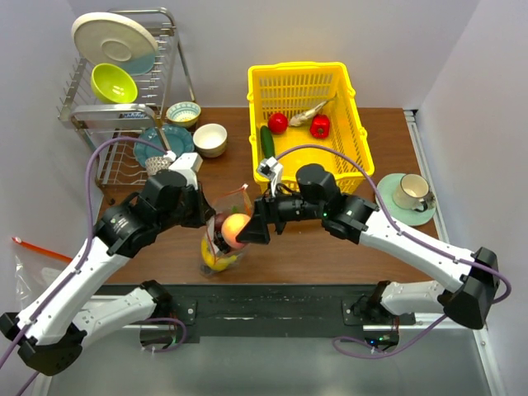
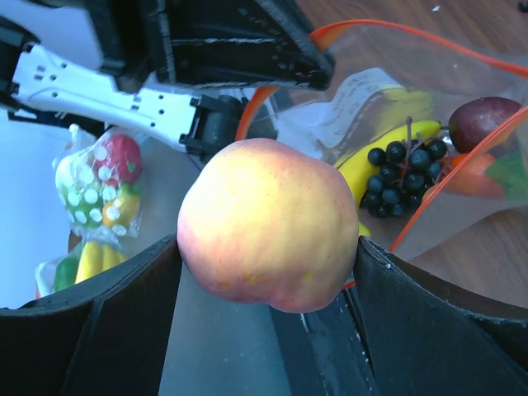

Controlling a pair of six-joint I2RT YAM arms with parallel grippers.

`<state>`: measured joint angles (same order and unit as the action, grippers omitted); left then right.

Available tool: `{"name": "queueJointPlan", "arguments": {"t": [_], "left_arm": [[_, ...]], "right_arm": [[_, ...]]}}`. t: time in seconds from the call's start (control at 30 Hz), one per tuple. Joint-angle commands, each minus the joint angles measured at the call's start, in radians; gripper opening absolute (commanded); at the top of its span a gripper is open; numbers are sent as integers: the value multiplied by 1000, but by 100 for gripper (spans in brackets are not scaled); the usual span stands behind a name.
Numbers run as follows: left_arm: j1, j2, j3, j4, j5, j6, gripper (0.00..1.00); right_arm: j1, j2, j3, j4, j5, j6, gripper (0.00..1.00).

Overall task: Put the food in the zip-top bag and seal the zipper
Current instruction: Place the fake fruit in the zipper food storage bag.

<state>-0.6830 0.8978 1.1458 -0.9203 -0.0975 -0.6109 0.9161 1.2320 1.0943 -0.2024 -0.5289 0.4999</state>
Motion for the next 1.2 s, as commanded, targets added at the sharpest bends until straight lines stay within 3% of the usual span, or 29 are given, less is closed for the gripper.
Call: {"name": "queueJointPlan", "arguments": {"t": [0.0,0.3,0.4,0.43,0.73,0.93,1.17], "left_arm": [[0,-30,-15,67,39,-29,0],[-1,-51,-17,86,78,-46,0],[-1,-54,-14,80,70,-44,0],[-1,-54,-12,74,59,-46,0],[-1,-74,-38,51,33,-32,0],[0,-77,-35,38,27,-18,0],[0,-77,-27,32,27,-15,0]], "right_arm": [[23,11,-4,121,128,60,60],[33,82,44,75,297,32,63],[40,83,44,70,313,29,93],[41,72,45,67,316,32,98],[41,-20,182,-153,450,-32,99],[12,24,429,-466,769,-190,99],[-246,141,559,-490,575,-182,98]]}}
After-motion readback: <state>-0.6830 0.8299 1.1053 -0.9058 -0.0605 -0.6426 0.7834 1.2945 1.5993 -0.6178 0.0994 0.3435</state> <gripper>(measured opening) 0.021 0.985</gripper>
